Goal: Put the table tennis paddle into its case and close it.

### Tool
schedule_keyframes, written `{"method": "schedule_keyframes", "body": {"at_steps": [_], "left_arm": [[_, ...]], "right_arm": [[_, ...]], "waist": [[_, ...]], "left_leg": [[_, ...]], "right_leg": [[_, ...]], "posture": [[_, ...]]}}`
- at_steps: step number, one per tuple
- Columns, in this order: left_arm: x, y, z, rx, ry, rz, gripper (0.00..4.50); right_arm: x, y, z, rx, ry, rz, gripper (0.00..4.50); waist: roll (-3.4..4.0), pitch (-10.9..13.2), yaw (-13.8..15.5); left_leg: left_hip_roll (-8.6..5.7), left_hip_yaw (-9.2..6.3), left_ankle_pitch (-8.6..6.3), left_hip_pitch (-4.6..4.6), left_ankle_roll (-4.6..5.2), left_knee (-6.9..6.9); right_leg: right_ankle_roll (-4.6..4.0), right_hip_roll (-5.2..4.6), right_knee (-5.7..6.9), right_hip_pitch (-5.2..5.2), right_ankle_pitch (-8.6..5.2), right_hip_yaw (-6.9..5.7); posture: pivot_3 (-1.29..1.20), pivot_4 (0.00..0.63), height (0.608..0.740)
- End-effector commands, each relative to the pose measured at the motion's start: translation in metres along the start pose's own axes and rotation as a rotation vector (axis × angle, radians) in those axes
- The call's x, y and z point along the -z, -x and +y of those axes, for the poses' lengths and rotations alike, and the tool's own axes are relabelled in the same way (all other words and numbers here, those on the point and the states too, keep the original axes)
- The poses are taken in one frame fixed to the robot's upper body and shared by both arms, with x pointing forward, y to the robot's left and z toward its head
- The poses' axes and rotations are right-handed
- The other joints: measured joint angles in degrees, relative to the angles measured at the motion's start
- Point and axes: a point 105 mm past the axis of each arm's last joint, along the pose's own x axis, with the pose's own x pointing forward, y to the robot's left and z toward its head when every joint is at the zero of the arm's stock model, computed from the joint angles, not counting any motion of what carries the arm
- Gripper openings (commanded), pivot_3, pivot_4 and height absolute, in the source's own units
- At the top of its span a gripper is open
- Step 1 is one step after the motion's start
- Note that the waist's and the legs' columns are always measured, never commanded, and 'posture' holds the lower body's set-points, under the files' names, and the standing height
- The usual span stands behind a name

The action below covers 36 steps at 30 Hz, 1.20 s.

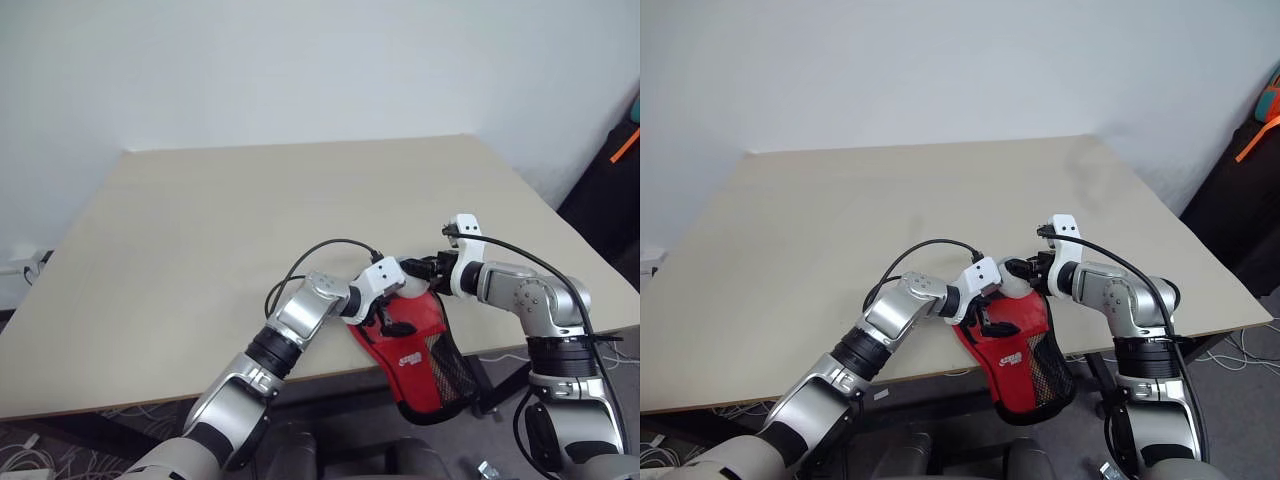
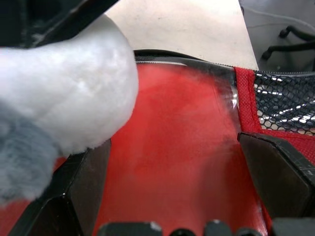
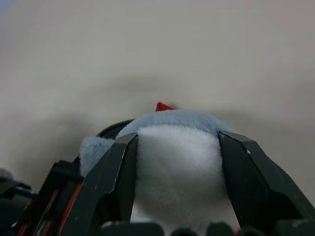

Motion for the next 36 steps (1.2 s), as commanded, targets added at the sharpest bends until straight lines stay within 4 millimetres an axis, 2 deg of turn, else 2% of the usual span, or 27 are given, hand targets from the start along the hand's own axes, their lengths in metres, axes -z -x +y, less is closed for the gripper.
{"method": "schedule_keyframes", "body": {"at_steps": [1,6,9,13,16,20,27,31,34,36], "left_arm": [[0.025,0.002,0.007,-0.025,0.035,0.099,4.50],[0.024,0.003,0.013,-0.045,0.032,0.097,4.50],[0.024,0.001,0.015,-0.053,0.033,0.101,4.50],[0.034,0.000,0.018,-0.077,0.040,0.157,4.50],[0.039,-0.001,0.019,-0.079,0.050,0.187,4.50],[0.041,-0.001,0.017,-0.060,0.075,0.197,4.50],[0.045,-0.003,0.017,-0.056,0.087,0.222,4.50],[0.044,-0.006,0.016,-0.048,0.096,0.227,4.50],[0.046,-0.006,0.016,-0.050,0.100,0.234,4.50],[0.046,-0.007,0.016,-0.050,0.105,0.236,4.50]], "right_arm": [[0.004,-0.001,0.007,-0.034,-0.005,0.039,2.67],[0.017,-0.002,0.014,-0.063,0.006,0.089,2.67],[0.025,-0.006,0.019,-0.068,0.034,0.116,2.16],[0.033,-0.010,0.023,-0.058,0.058,0.138,0.83],[0.026,-0.008,0.024,-0.055,0.107,0.091,0.03],[0.001,-0.004,-0.003,0.084,0.100,-0.021,0.01],[-0.008,0.005,-0.016,0.149,0.190,-0.034,0.01],[-0.016,0.017,-0.022,0.161,0.266,-0.022,0.01],[-0.028,0.027,-0.033,0.204,0.310,-0.057,0.01],[-0.044,0.033,-0.039,0.235,0.317,-0.116,0.01]], "waist": [[0.06,-0.04,-0.05],[0.11,-0.12,-0.05],[0.13,-0.21,-0.07],[0.05,-0.52,-0.10],[-0.06,-0.86,-0.10],[-0.08,-0.87,-0.32],[-0.06,-0.87,-0.62],[-0.05,-0.85,-0.52],[-0.03,-0.85,-0.48],[-0.03,-0.84,-0.49]], "left_leg": [[0.00,0.00,0.00,0.00,0.00,-0.01],[0.00,0.00,0.00,0.01,0.00,-0.01],[0.00,0.00,0.00,0.02,0.00,-0.01],[0.00,0.00,-0.13,0.09,-0.21,-0.01],[0.00,-0.01,-0.14,0.23,-0.23,-0.01],[0.00,0.01,-0.16,0.52,-0.25,-0.03],[0.00,0.01,-0.16,0.54,-0.26,-0.09],[-0.02,0.01,-0.17,0.53,-0.26,-0.09],[-0.03,0.01,-0.17,0.52,-0.25,-0.08],[-0.03,0.01,-0.17,0.52,-0.25,-0.08]], "right_leg": [[0.00,0.00,0.00,-0.01,0.00,0.00],[0.00,0.00,0.00,0.00,0.00,0.00],[0.00,0.00,0.00,0.00,0.00,0.00],[0.00,0.00,0.00,0.02,-0.01,0.00],[0.00,0.00,-0.02,0.06,-0.01,-0.02],[-0.02,-0.04,-0.02,0.29,-0.01,-0.02],[-0.02,-0.06,-0.05,0.30,-0.02,-0.02],[-0.02,-0.09,-0.10,0.32,-0.03,-0.03],[-0.02,-0.12,-0.12,0.32,-0.03,-0.04],[-0.02,-0.13,-0.12,0.32,-0.03,-0.04]], "posture": [[0.00,0.000,0.740],[0.00,0.000,0.740],[0.00,0.000,0.740],[0.00,0.000,0.740],[0.00,0.000,0.740],[0.00,0.000,0.740],[0.00,0.000,0.740],[0.00,0.000,0.740],[0.00,0.000,0.740],[0.00,0.000,0.740]]}}
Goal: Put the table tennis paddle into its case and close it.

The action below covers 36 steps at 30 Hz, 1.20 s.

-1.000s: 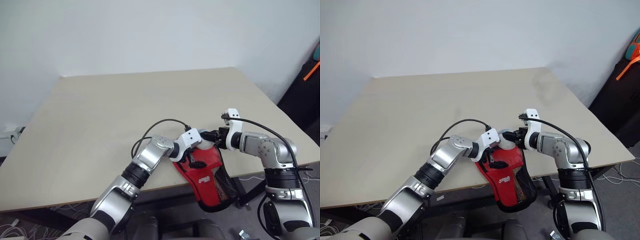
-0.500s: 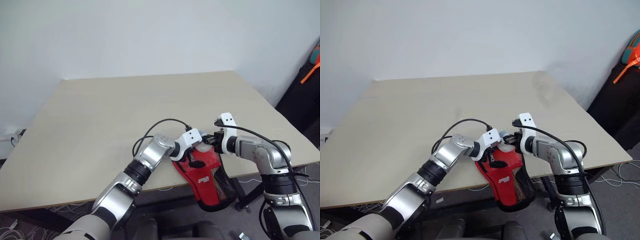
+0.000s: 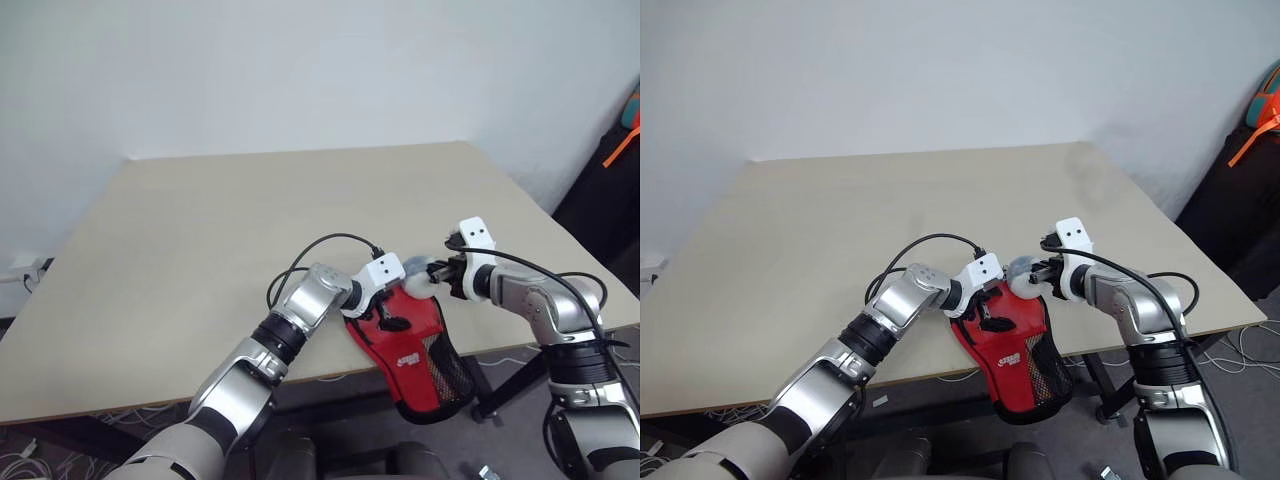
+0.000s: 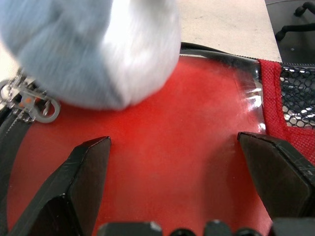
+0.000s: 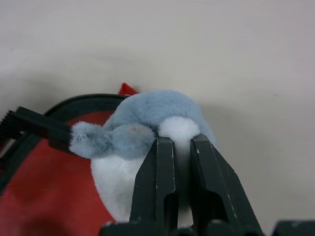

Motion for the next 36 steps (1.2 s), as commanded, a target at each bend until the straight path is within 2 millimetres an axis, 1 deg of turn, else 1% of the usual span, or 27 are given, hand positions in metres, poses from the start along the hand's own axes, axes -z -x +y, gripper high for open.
{"method": "schedule_keyframes", "body": {"at_steps": [1,3,6,8,11,13,16,18,21,24,27,30,34,36], "left_arm": [[0.043,-0.004,0.002,-0.023,0.098,0.149,4.50],[0.044,-0.005,0.000,-0.016,0.099,0.151,4.50],[0.045,-0.006,-0.001,-0.012,0.101,0.156,4.50],[0.045,-0.006,-0.001,-0.014,0.103,0.157,4.50],[0.045,-0.007,-0.002,-0.013,0.110,0.155,4.50],[0.046,-0.007,-0.003,-0.012,0.114,0.156,4.50],[0.047,-0.008,-0.005,-0.009,0.113,0.157,4.50],[0.048,-0.010,-0.006,-0.009,0.114,0.158,4.50],[0.048,-0.011,-0.007,-0.010,0.111,0.156,4.50],[0.046,-0.011,-0.008,-0.005,0.114,0.151,4.50],[0.047,-0.012,-0.009,-0.004,0.111,0.151,4.50],[0.046,-0.013,-0.009,-0.002,0.112,0.150,4.50],[0.046,-0.015,-0.010,0.002,0.111,0.147,4.50],[0.046,-0.015,-0.010,0.003,0.110,0.147,4.50]], "right_arm": [[-0.045,0.019,-0.030,0.127,0.059,-0.157,0.01],[-0.051,0.022,-0.034,0.139,0.069,-0.170,0.01],[-0.042,0.022,-0.039,0.151,0.121,-0.110,0.01],[-0.037,0.027,-0.041,0.137,0.147,-0.080,0.01],[-0.020,0.038,-0.040,0.084,0.190,0.002,0.01],[-0.005,0.047,-0.040,0.058,0.228,0.062,0.01],[0.018,0.060,-0.046,0.056,0.271,0.159,0.01],[0.033,0.073,-0.049,0.051,0.293,0.218,0.01],[0.046,0.094,-0.051,0.036,0.308,0.253,0.01],[0.063,0.116,-0.052,0.016,0.323,0.301,0.01],[0.083,0.133,-0.043,-0.046,0.336,0.340,0.01],[0.103,0.148,-0.028,-0.131,0.327,0.365,0.01],[0.108,0.165,-0.004,-0.236,0.339,0.347,0.01],[0.110,0.171,0.001,-0.259,0.341,0.351,0.01]], "waist": [[0.00,0.00,-0.01],[0.02,0.02,0.05],[0.01,0.02,0.38],[0.02,0.02,0.56],[0.02,0.02,0.84],[0.01,0.02,0.85],[-0.01,0.03,0.78],[-0.01,0.03,0.77],[-0.04,0.04,0.81],[-0.14,0.10,1.20],[-0.19,0.10,1.53],[-0.16,0.08,1.82],[-0.15,0.06,2.08],[-0.14,0.05,2.05]], "left_leg": [[0.00,0.00,0.00,0.00,0.00,0.00],[-0.01,0.00,0.00,-0.02,0.00,0.00],[-0.01,0.00,0.00,-0.06,0.00,0.00],[-0.01,0.01,0.00,-0.16,0.01,0.01],[-0.01,-0.02,0.00,-0.37,0.01,0.03],[-0.02,-0.01,-0.01,-0.45,0.02,0.06],[-0.02,-0.01,-0.02,-0.45,0.04,0.10],[-0.02,-0.02,-0.02,-0.43,0.04,0.12],[-0.02,-0.01,-0.04,-0.42,0.05,0.12],[-0.05,-0.04,-0.07,-0.43,0.08,0.17],[-0.05,-0.04,-0.12,-0.45,0.11,0.22],[-0.04,-0.05,-0.17,-0.43,0.11,0.24],[-0.04,-0.07,-0.24,-0.46,0.17,0.20],[-0.03,-0.07,-0.35,-0.44,0.24,0.22]], "right_leg": [[0.00,0.00,0.00,0.00,0.00,0.00],[0.00,-0.01,-0.01,-0.01,0.00,0.00],[0.00,-0.01,-0.03,-0.03,0.00,-0.01],[0.00,-0.02,-0.02,-0.15,0.00,0.00],[0.00,-0.01,-0.02,-0.32,0.00,-0.03],[0.00,-0.02,-0.04,-0.38,0.00,-0.03],[0.01,-0.03,-0.05,-0.36,-0.01,-0.03],[0.01,-0.03,-0.06,-0.35,-0.01,-0.03],[0.01,-0.05,-0.10,-0.33,-0.02,-0.04],[0.03,-0.08,-0.15,-0.28,-0.03,-0.08],[0.04,-0.09,-0.20,-0.26,-0.04,-0.10],[0.04,-0.09,-0.29,-0.22,-0.04,-0.11],[0.04,-0.09,-0.61,-0.09,-0.04,-0.17],[0.04,-0.09,-0.76,0.03,-0.04,-0.18]], "posture": [[0.00,0.000,0.740],[0.00,0.000,0.740],[0.00,0.000,0.740],[0.00,0.000,0.740],[0.00,0.000,0.740],[0.00,0.000,0.740],[0.00,0.000,0.740],[0.00,0.000,0.740],[0.00,0.000,0.740],[0.00,0.000,0.740],[0.00,0.000,0.740],[0.00,0.000,0.740],[0.00,0.000,0.740],[0.00,0.000,0.740]]}}
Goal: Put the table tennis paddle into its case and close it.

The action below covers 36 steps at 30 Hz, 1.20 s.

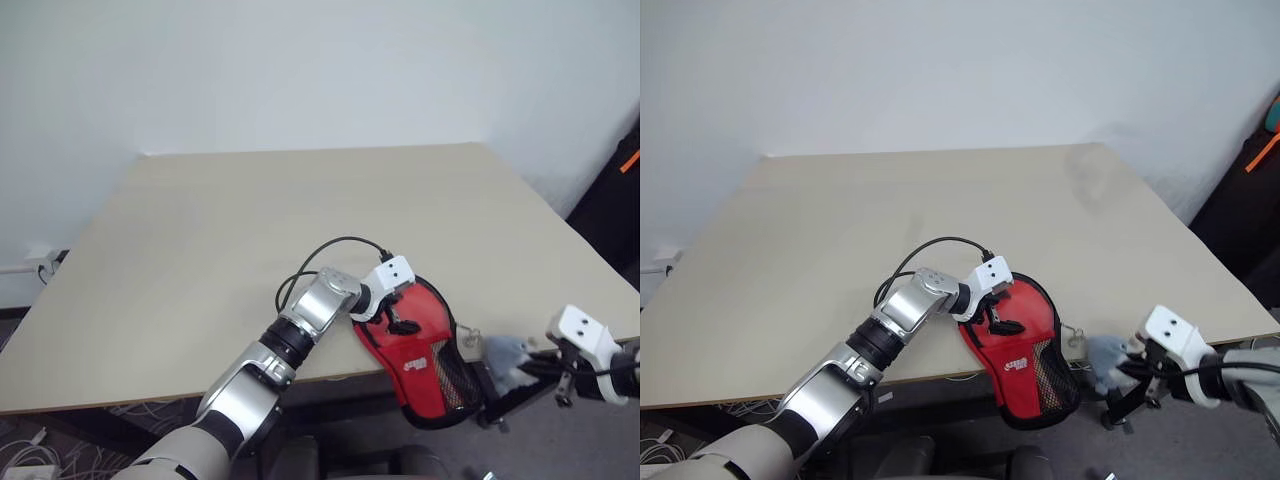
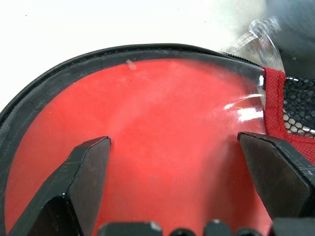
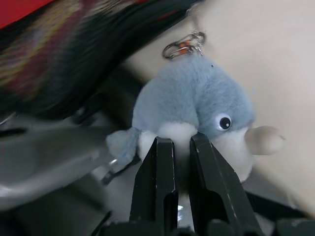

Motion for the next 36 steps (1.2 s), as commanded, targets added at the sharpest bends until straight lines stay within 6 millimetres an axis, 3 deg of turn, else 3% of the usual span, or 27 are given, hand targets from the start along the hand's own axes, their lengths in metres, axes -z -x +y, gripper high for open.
{"method": "schedule_keyframes", "body": {"at_steps": [1,10,13,19,26,31,34,36], "left_arm": [[0.052,-0.004,0.001,-0.013,0.108,0.169,4.50],[0.049,-0.008,0.001,-0.015,0.114,0.155,4.50],[0.049,-0.008,0.001,-0.016,0.117,0.151,4.50],[0.048,-0.007,0.004,-0.025,0.121,0.145,4.50],[0.047,-0.007,0.008,-0.034,0.125,0.143,4.50],[0.046,-0.007,0.009,-0.034,0.121,0.145,4.50],[0.045,-0.008,0.010,-0.034,0.120,0.145,4.50],[0.045,-0.008,0.010,-0.033,0.119,0.144,4.50]], "right_arm": [[-0.006,0.015,0.005,-0.013,0.047,-0.010,0.01],[0.022,0.021,0.041,-0.182,0.111,0.110,0.01],[0.042,0.022,0.054,-0.254,0.154,0.209,0.01],[0.050,0.026,0.059,-0.295,0.202,0.245,0.01],[0.024,0.025,0.071,-0.337,0.228,0.132,0.01],[-0.004,0.015,0.098,-0.398,0.299,0.032,0.01],[-0.005,0.012,0.104,-0.410,0.297,0.032,0.01],[0.005,0.009,0.100,-0.381,0.290,0.081,0.01]], "waist": [[0.01,-0.01,-0.01],[-0.03,0.00,-0.21],[-0.02,-0.01,-0.29],[-0.01,-0.02,-0.32],[0.07,-0.07,-0.33],[0.10,-0.08,-0.31],[0.18,-0.14,-0.31],[0.20,-0.17,-0.31]], "left_leg": [[0.00,0.02,-0.02,0.00,0.03,0.02],[0.05,0.04,-0.09,0.00,0.11,0.23],[0.05,0.04,-0.10,0.00,0.12,0.27],[0.04,0.06,-0.16,0.00,0.21,0.37],[0.17,0.08,-0.25,-0.02,0.36,0.24],[0.39,0.10,-0.27,-0.06,0.38,0.24],[0.67,0.06,-0.28,-0.11,0.37,0.20],[0.89,0.04,-0.28,-0.13,0.38,0.02]], "right_leg": [[0.00,-0.01,-0.04,0.02,0.00,0.01],[0.00,-0.10,-0.18,0.08,0.00,-0.11],[0.00,-0.16,-0.21,0.10,0.00,-0.18],[0.00,-0.33,-0.36,0.20,0.00,-0.37],[0.00,-0.66,-1.16,0.55,0.00,-1.00],[0.00,-1.00,-1.36,0.60,0.00,-1.84],[0.00,-1.01,-1.72,0.76,0.00,-2.32],[-0.01,-1.04,-2.17,0.92,0.01,-2.67]], "posture": [[0.00,0.000,0.740],[0.00,0.000,0.740],[0.00,0.000,0.740],[0.00,0.000,0.740],[0.00,0.000,0.740],[0.00,0.000,0.740],[0.00,0.000,0.740],[0.00,0.000,0.740]]}}
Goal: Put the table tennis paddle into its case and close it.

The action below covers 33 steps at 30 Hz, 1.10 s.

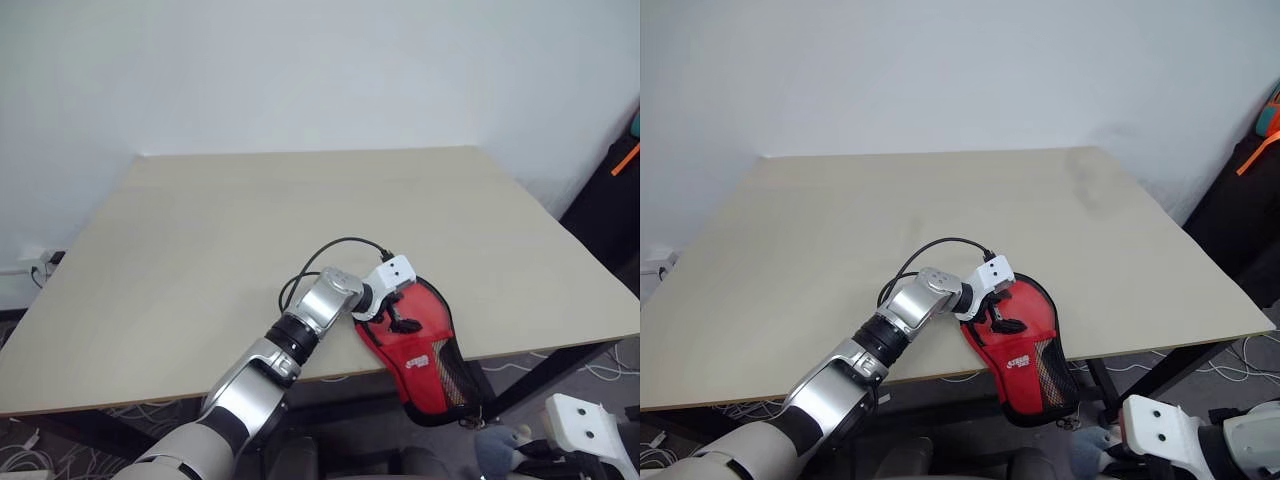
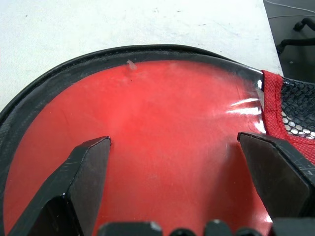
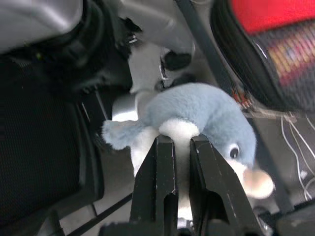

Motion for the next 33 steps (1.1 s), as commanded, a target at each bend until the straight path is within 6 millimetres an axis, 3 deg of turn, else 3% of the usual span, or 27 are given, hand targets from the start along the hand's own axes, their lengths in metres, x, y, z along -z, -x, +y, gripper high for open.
{"method": "schedule_keyframes", "body": {"at_steps": [1,2,5,11,14,16,18,20,21,23,27,31,33], "left_arm": [[0.044,-0.002,0.005,-0.026,0.096,0.141,4.50],[0.044,-0.002,0.005,-0.025,0.095,0.141,4.50],[0.046,-0.002,0.005,-0.023,0.092,0.145,4.50],[0.044,-0.003,0.005,-0.018,0.084,0.143,4.50],[0.043,-0.002,0.007,-0.018,0.079,0.140,4.50],[0.040,0.002,0.010,-0.021,0.077,0.129,4.50],[0.033,0.009,0.011,-0.003,0.082,0.078,4.50],[0.023,0.018,0.010,0.029,0.086,0.015,4.50],[0.018,0.023,0.010,0.045,0.090,-0.019,4.50],[0.006,0.037,0.009,0.080,0.104,-0.091,4.50],[-0.006,0.065,0.018,0.086,0.118,-0.169,4.50],[-0.014,0.097,0.022,0.109,0.118,-0.228,4.50],[-0.014,0.109,0.021,0.114,0.103,-0.235,4.50]], "right_arm": [[0.009,-0.002,-0.004,0.037,-0.014,0.059,0.01],[0.014,-0.001,-0.010,0.069,-0.027,0.081,0.01],[0.021,0.004,-0.018,0.125,-0.053,0.098,0.85],[0.033,0.016,-0.025,0.169,-0.091,0.126,2.97],[0.030,0.022,-0.030,0.196,-0.091,0.107,2.97],[0.027,0.026,-0.036,0.230,-0.087,0.090,2.97],[0.019,0.034,-0.054,0.321,-0.085,0.048,2.97],[0.006,0.041,-0.070,0.396,-0.087,-0.026,2.97],[-0.002,0.042,-0.075,0.417,-0.083,-0.067,2.97],[-0.018,0.042,-0.081,0.439,-0.071,-0.135,2.97],[-0.041,0.033,-0.092,0.449,-0.075,-0.250,2.97],[-0.049,0.022,-0.100,0.438,-0.084,-0.298,2.97],[-0.053,0.019,-0.105,0.442,-0.085,-0.328,2.97]], "waist": [[0.00,-0.03,0.00],[0.02,-0.04,0.00],[0.11,-0.09,0.01],[0.32,-0.20,-0.01],[0.54,-0.37,0.03],[0.59,-0.38,-0.01],[0.81,-0.47,0.00],[0.27,-0.32,0.03],[-0.18,-0.18,0.03],[0.13,0.17,0.38],[0.67,0.70,0.27],[0.37,0.95,0.27],[0.27,1.00,0.37]], "left_leg": [[0.04,0.02,0.00,0.00,0.00,0.00],[0.05,0.03,0.00,0.00,0.00,0.00],[0.08,0.04,0.00,-0.03,0.00,-0.04],[0.09,0.01,0.00,-0.04,0.00,-0.14],[0.80,0.05,-0.02,-0.21,0.02,-0.50],[0.94,0.17,-0.02,-0.10,0.03,-0.55],[0.85,0.24,-0.02,-0.16,0.02,-0.62],[1.34,0.41,-0.02,-0.12,0.02,-1.31],[1.30,0.83,-0.02,0.02,0.02,-1.31],[0.63,1.70,-0.18,0.56,-0.33,-0.87],[0.17,0.13,-0.29,0.77,-0.72,-0.45],[-0.32,0.19,-0.72,0.68,-0.48,-0.20],[-0.32,0.15,-0.88,0.16,-0.30,0.02]], "right_leg": [[0.00,-0.12,-0.03,0.01,0.00,-0.19],[0.00,-0.20,-0.04,0.01,0.00,-0.31],[0.00,-0.36,-0.09,0.01,0.00,-0.63],[0.01,-0.33,-0.42,0.14,0.01,-0.81],[0.08,-0.03,-1.31,0.82,0.09,-0.93],[0.08,-0.16,-1.05,0.62,0.09,-0.88],[0.07,0.13,-1.30,0.70,0.10,-0.93],[-0.03,-0.06,-0.67,0.69,0.16,-0.77],[-0.04,-0.39,0.18,0.30,0.13,-0.56],[-0.10,-0.90,1.19,-0.63,0.16,-0.60],[-0.11,-0.92,1.13,-0.31,0.17,-1.49],[0.02,-0.94,1.17,-0.34,0.17,-0.82],[0.26,-0.83,1.16,-0.54,0.08,-0.75]], "posture": [[0.00,0.000,0.740],[0.00,0.000,0.740],[0.00,0.000,0.740],[0.00,0.000,0.740],[0.00,0.000,0.740],[0.00,0.000,0.740],[0.00,0.000,0.740],[0.00,0.000,0.740],[0.00,0.000,0.740],[0.00,0.000,0.740],[0.00,0.000,0.740],[0.00,0.000,0.740],[0.00,0.000,0.740]]}}
